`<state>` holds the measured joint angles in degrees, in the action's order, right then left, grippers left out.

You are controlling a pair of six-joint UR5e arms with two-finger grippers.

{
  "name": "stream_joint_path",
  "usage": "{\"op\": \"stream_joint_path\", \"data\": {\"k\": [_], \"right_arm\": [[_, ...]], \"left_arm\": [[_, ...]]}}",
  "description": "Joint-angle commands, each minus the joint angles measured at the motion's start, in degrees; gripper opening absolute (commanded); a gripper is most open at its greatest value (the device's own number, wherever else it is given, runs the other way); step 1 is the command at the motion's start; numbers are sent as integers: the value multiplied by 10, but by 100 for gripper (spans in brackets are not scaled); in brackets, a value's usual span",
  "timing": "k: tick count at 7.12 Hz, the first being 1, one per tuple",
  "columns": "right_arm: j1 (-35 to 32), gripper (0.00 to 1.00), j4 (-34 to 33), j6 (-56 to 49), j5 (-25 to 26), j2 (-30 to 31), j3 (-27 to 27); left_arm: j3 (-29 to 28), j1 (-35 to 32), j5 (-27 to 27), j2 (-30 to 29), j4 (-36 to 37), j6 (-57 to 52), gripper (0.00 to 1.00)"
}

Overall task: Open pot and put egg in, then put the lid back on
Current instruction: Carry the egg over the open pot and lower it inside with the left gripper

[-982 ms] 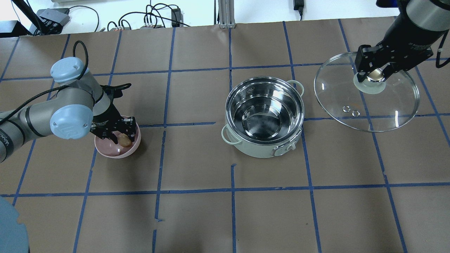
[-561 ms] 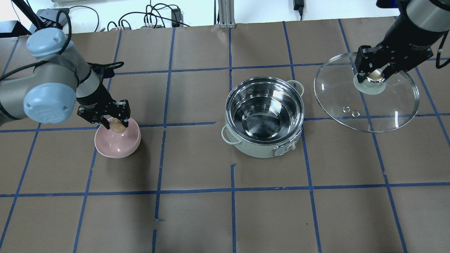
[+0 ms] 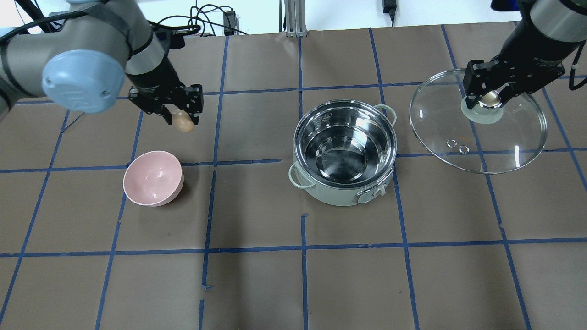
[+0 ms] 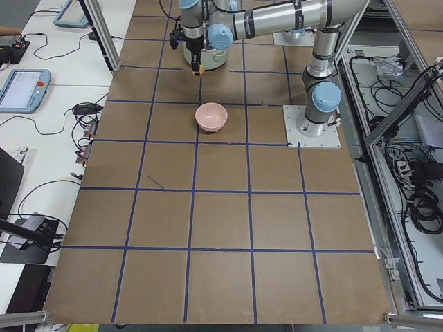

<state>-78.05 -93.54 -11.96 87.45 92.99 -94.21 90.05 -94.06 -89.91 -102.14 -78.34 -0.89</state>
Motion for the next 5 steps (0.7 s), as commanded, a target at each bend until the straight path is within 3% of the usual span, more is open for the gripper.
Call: {"op": "stream_joint_path", "data": {"k": [1, 2, 3, 5], "right_arm": [[0, 28, 0, -1, 1, 1, 0], [0, 28, 0, -2, 1, 0, 0], [0, 28, -1, -9, 1, 0, -1], [0, 28, -1, -13, 2, 1, -6]], "left_arm": [[-102, -142, -8, -85, 12, 39, 7], [-135, -181, -2, -118, 13, 83, 7], [-142, -217, 6, -152, 68, 144, 7], [-125, -254, 14, -195, 103, 155, 7]]}}
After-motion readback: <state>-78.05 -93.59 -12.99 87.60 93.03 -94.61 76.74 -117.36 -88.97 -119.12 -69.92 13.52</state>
